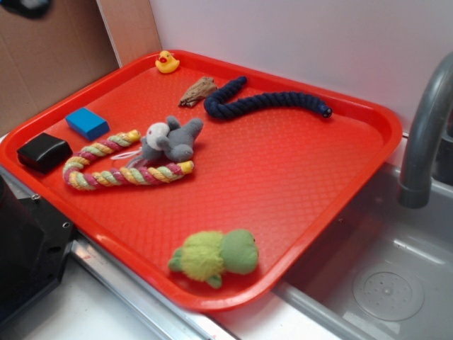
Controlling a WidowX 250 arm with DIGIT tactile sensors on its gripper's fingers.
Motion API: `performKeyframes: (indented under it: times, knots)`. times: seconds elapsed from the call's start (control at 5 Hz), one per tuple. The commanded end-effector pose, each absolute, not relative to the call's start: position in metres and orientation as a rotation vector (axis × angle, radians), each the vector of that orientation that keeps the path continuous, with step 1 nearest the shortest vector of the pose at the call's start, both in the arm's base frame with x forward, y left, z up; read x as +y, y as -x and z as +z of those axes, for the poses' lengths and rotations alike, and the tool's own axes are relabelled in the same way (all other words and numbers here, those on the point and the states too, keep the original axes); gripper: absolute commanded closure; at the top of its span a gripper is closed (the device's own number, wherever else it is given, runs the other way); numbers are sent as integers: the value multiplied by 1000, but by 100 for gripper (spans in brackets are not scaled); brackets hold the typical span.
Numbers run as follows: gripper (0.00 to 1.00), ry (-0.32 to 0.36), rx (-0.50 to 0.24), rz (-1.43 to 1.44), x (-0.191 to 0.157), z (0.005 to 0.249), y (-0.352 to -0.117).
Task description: Grab the blue block.
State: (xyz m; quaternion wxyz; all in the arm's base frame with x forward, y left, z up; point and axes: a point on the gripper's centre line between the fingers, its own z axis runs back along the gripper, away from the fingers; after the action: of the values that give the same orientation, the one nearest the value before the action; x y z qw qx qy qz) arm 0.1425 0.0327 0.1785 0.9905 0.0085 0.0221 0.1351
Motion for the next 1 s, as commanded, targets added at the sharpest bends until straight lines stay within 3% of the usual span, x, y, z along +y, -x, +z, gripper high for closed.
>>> performKeyframes:
  times: [0.0, 0.2, 0.4, 0.8]
  knots:
    - [0, -42, -278, 745, 97, 140, -154]
    - [0, -55, -377, 995, 118, 116, -140]
    - [0, -91, -323, 1246, 138, 78, -149]
    - [0, -76, -275, 1247, 146, 44, -173]
